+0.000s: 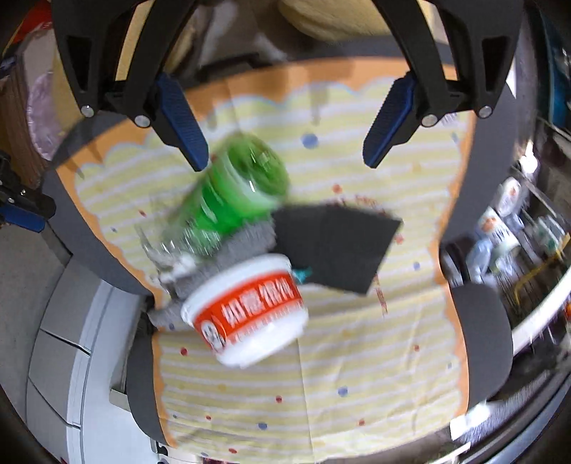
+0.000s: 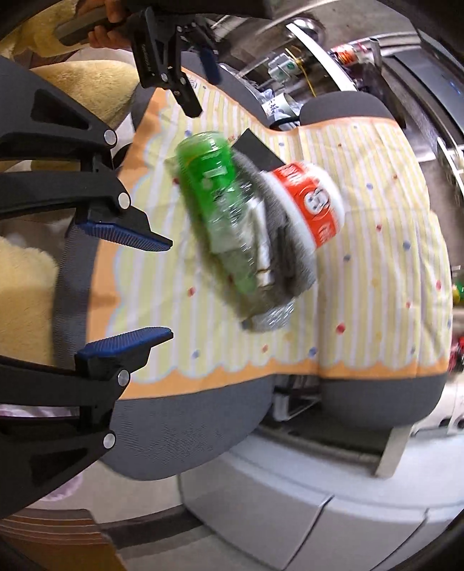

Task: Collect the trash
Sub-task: 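Grasp the orange-and-white tub with the left tool while the right tool grasps the grey cloth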

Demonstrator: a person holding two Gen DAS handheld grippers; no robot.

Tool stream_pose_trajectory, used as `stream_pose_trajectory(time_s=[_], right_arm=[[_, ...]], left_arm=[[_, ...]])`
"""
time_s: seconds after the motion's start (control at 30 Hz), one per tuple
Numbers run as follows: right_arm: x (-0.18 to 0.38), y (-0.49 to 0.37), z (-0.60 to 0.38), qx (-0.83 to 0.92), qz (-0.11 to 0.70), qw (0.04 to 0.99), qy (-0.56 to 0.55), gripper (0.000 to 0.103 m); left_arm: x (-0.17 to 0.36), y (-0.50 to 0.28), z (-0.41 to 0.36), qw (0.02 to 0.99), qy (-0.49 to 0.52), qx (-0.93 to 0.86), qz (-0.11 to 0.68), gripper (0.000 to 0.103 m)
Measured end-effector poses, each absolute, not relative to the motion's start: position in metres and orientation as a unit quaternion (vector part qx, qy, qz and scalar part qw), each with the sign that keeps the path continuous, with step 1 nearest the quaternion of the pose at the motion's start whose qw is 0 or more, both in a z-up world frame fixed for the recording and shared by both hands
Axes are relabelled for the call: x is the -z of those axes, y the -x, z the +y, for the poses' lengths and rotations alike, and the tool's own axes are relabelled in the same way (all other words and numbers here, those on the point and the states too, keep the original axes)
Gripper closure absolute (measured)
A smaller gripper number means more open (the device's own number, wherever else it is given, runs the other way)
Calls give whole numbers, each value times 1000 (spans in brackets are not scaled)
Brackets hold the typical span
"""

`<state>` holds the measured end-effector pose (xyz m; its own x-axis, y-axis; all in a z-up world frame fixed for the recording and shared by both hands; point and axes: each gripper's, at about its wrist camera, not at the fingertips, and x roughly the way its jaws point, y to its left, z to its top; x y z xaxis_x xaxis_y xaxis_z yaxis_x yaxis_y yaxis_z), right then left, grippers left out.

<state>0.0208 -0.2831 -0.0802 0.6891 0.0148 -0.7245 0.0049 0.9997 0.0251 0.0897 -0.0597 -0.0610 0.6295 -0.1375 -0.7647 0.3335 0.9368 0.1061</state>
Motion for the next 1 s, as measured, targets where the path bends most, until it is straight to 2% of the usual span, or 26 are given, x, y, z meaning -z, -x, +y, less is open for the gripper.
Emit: stream_pose_trajectory(time_s=[0.13, 0.23, 0.4, 0.6, 1.0], right_arm=[[73, -36, -281, -6, 387, 922, -12, 56], [72, -45, -284, -5, 384, 923, -18, 55], [74, -50, -293, 0, 383, 923, -28, 54], [80, -54, -301, 7, 389, 921, -32, 54], [76, -75, -275, -16, 386, 922, -10, 54]], left_arm=[[49, -112, -76, 899, -137, 143, 391, 17], [36, -134, -93, 902, -141, 154, 377, 12], [20, -170, -118, 907, -118, 167, 368, 12], [24, -205, -143, 908, -123, 157, 369, 12], [48, -243, -27, 918, -41, 28, 394, 12]])
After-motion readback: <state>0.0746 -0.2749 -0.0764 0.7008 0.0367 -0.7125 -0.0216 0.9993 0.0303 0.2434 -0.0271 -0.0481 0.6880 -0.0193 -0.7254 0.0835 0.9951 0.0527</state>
